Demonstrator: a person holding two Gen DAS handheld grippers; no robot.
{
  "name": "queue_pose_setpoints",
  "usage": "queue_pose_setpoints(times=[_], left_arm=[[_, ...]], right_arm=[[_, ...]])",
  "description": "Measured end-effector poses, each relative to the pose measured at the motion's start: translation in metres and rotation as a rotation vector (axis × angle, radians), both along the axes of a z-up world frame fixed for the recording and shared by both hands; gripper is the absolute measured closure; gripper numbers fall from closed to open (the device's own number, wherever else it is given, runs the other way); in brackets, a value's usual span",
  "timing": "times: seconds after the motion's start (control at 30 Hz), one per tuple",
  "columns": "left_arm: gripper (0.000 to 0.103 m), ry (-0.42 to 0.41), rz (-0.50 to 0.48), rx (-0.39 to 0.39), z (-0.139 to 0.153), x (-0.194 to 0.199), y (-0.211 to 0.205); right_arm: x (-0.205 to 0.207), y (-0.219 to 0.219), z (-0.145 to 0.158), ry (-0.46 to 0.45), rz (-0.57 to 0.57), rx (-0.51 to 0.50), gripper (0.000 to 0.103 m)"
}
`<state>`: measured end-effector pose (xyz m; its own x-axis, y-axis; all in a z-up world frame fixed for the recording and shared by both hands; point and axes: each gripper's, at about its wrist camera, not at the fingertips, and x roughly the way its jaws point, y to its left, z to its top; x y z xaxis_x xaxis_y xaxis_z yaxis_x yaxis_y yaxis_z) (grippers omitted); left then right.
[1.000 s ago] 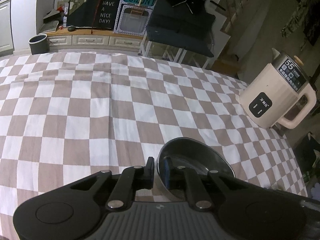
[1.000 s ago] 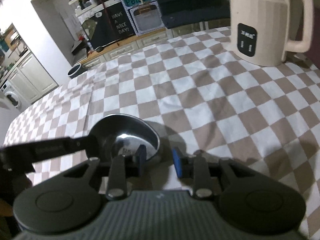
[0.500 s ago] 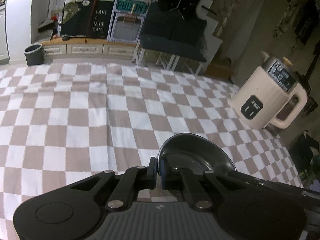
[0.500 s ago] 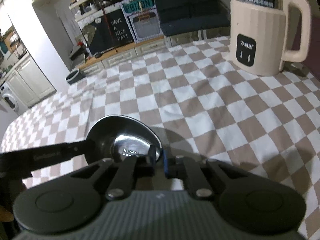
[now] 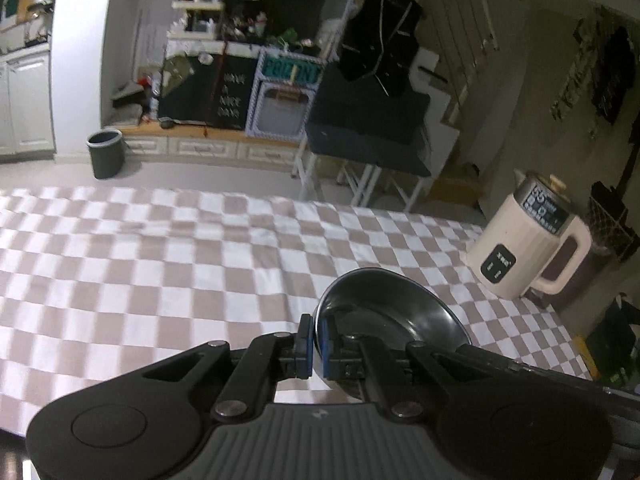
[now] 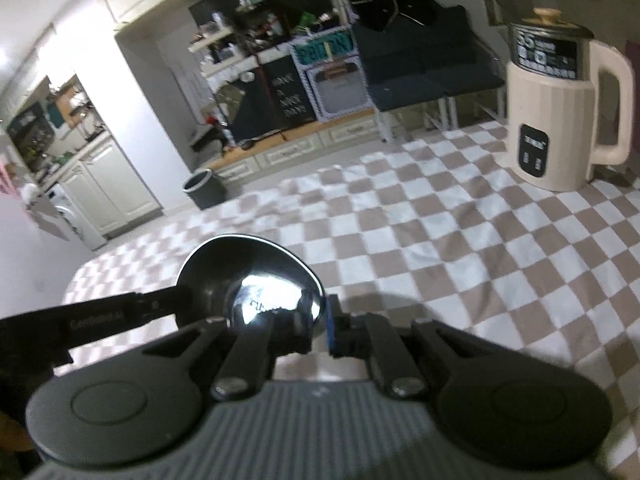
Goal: Organize plates and bowls
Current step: 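Lift the round steel bowl with both grippers and carry it toward the stacked pans, then lower the round steel bowl into the stacked steel pans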
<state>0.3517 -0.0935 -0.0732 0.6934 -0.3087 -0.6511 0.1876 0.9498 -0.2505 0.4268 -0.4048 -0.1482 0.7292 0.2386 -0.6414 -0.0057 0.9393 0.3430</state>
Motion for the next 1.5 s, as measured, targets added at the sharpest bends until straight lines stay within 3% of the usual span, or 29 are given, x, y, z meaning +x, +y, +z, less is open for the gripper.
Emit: queue_pose_setpoints(times=[0.17,0.43,0.9,1.17,1.5], left_arm=[[0.099,-0.056,0.045,0.053,0.022,-0.028,0.028],[0.099,-0.086,0.163,0.055,0.042,-0.066,0.095],[0.099,-0.04,0.341,0.073,0.035,-0.109,0.19],[0.098,0.06,0.354,0.086,0.014,-0.113,0.214],[0.097,0.137,0.293,0.153,-0.011,-0.098,0.205]], right_arm=[[-0.012,0.025,0.013,-0.024,0.066,0.048,0.095],[-0.024,0.082,0.022,-0.044,0.206,0.074,0.094],[-0.031,0.17,0.013,0.008,0.41,0.047,0.093],[-0.032,0.196,0.005,0.074,0.489,-0.043,0.091],[-0.041,0.215,-0.011,0.15,0.501,-0.141,0.09]])
